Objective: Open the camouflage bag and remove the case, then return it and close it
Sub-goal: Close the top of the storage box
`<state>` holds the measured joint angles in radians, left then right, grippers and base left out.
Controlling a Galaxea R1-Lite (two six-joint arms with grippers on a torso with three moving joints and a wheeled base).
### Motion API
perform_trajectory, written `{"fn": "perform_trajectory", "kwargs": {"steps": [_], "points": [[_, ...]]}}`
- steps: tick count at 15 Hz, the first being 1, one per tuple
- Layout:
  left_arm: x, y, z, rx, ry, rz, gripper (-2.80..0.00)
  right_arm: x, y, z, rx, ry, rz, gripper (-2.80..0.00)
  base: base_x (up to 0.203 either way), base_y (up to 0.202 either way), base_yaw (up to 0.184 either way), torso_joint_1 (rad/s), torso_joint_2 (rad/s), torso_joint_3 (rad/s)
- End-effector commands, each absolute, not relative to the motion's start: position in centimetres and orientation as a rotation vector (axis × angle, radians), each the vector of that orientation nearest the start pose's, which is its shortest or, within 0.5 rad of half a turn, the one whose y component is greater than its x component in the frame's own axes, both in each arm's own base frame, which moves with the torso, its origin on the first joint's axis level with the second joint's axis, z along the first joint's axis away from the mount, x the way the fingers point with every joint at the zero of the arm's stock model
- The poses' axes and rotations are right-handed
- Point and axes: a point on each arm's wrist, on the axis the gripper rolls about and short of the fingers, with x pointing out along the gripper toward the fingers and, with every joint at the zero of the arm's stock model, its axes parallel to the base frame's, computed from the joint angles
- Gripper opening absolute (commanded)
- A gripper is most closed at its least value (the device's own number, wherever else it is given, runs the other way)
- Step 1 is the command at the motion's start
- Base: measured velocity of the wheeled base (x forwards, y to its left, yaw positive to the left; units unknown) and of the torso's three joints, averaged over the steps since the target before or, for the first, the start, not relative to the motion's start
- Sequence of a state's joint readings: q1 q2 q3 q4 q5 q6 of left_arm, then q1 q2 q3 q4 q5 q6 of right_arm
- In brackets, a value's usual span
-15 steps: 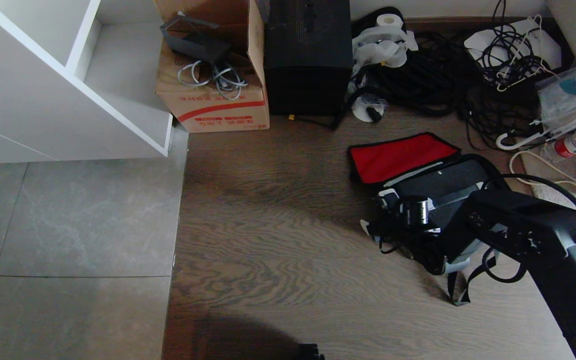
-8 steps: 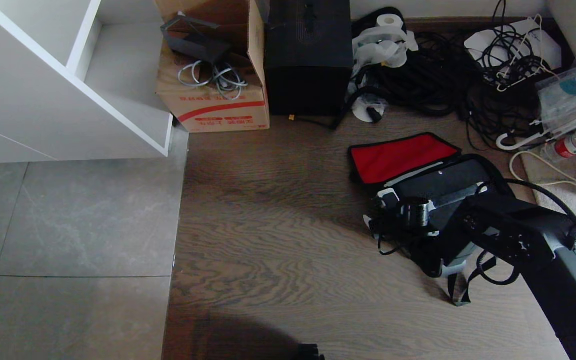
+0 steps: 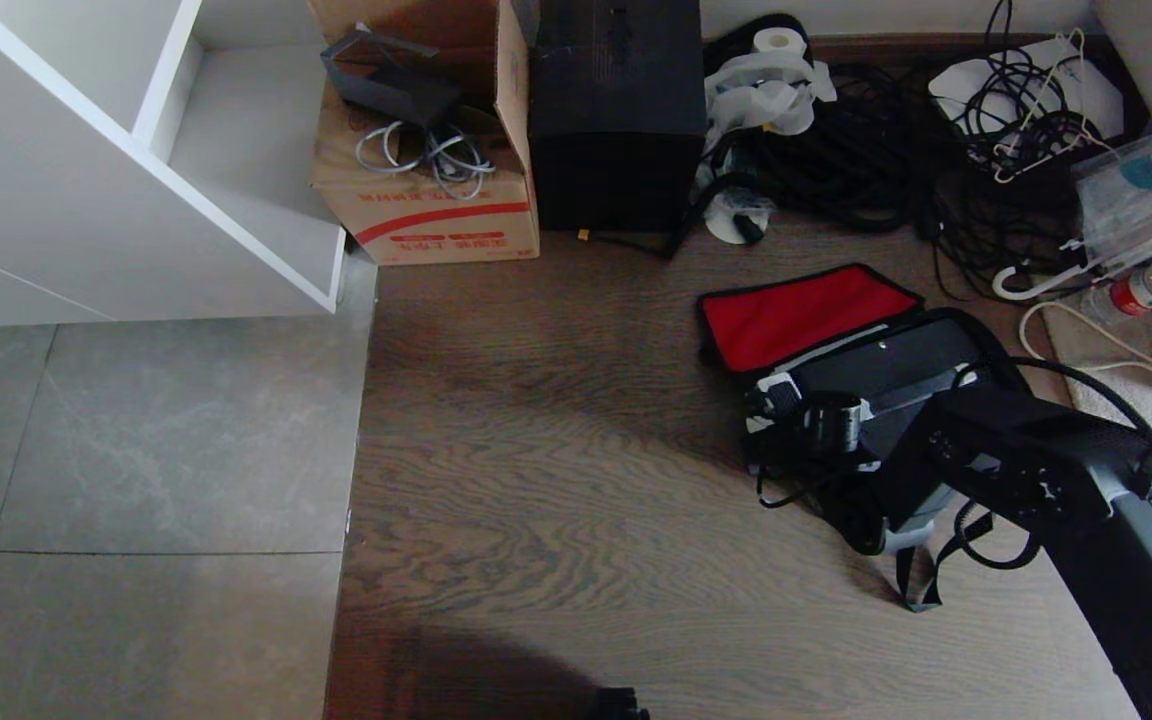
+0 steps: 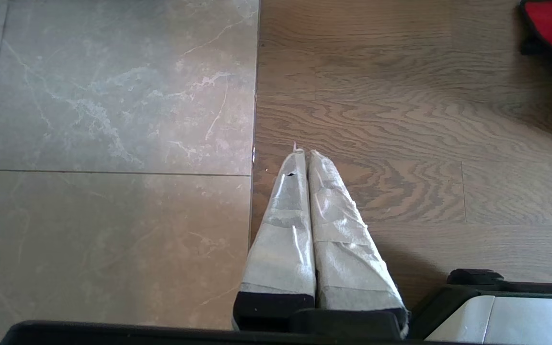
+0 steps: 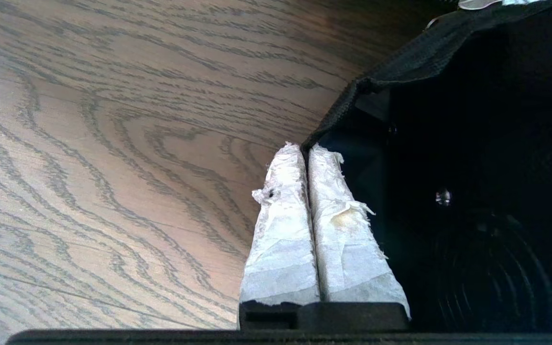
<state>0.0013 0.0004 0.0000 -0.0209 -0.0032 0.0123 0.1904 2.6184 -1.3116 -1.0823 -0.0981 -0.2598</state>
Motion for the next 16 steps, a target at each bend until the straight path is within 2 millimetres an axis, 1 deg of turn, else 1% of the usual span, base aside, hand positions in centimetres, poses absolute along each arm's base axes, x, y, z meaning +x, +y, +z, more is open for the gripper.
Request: {"fn": "perform_trajectory", "kwargs": {"steps": [1, 4, 8, 9, 11, 13, 16], "points": [[-2.2, 0.0, 7.5, 0.012, -0.014, -0.001, -2.80, 46.7, 8.9, -1.1, -0.289, 0.195, 0.123, -2.80, 0.000, 0.000, 0.000, 0.000, 0.00, 0.000], [-2.2, 0.0, 7.5, 0.012, -0.014, -0.001, -2.80, 45.8, 8.6, 1.7, -0.284, 0.180, 0.125, -2.80, 0.000, 0.000, 0.000, 0.000, 0.00, 0.000], [-2.2, 0.0, 7.5, 0.012, -0.012, -0.001, -2.80, 43.0, 8.2, 4.7, -0.280, 0.224, 0.141, -2.80, 0.000, 0.000, 0.000, 0.000, 0.00, 0.000], [-2.2, 0.0, 7.5, 0.012, -0.012, 0.000, -2.80, 42.3, 8.0, 5.0, -0.277, 0.242, 0.146, -2.80, 0.000, 0.000, 0.000, 0.000, 0.00, 0.000], [-2.2, 0.0, 7.5, 0.012, -0.012, 0.000, -2.80, 41.3, 7.9, 5.3, -0.268, 0.261, 0.151, -2.80, 0.000, 0.000, 0.000, 0.000, 0.00, 0.000], [-2.2, 0.0, 7.5, 0.012, -0.012, -0.001, -2.80, 40.9, 8.3, 3.9, -0.273, 0.306, 0.171, -2.80, 0.000, 0.000, 0.000, 0.000, 0.00, 0.000], [-2.2, 0.0, 7.5, 0.011, -0.014, -0.001, -2.80, 41.4, 8.8, 2.4, -0.269, 0.331, 0.188, -2.80, 0.000, 0.000, 0.000, 0.000, 0.00, 0.000]]}}
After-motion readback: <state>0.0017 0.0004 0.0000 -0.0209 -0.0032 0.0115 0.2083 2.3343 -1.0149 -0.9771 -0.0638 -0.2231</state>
